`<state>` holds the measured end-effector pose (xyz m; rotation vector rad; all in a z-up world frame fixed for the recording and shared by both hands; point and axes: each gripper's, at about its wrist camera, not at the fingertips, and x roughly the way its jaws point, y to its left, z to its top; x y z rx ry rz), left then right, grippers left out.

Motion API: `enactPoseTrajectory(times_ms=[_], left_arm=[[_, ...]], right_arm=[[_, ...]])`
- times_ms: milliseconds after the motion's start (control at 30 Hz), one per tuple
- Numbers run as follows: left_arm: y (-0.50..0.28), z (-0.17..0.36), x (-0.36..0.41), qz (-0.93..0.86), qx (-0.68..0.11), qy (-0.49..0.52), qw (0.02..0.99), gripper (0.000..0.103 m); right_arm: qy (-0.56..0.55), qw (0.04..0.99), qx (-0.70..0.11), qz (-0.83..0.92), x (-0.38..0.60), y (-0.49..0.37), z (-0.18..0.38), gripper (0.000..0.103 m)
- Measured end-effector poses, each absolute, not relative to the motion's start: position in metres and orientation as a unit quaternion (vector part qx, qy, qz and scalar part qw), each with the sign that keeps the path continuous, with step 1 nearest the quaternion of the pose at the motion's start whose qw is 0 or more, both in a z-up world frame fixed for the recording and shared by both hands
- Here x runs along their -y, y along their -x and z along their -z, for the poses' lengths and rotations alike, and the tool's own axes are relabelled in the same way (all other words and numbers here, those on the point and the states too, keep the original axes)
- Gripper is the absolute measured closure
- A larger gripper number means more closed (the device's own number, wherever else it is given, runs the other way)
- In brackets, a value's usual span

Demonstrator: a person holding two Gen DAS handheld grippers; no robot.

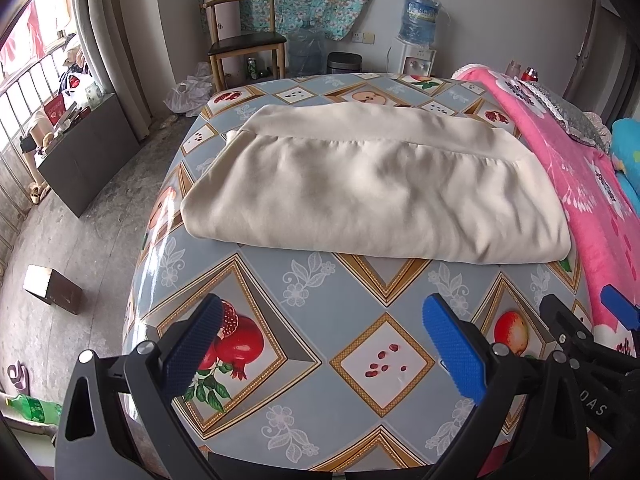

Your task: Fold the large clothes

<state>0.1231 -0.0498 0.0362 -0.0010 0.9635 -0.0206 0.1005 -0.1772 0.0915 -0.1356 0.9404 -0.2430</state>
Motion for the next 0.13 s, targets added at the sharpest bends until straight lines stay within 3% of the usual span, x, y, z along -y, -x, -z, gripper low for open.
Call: enactPoseTrajectory(times_ms=[133], left_arm=[[-0.1226,-0.0381,0.0502,0.010,-0.463,0.001,0.886,0.005]], right_arm=[[0.066,0.882,-0.451,0.117,0.1778,-0.1007,-0.0914,0.007]])
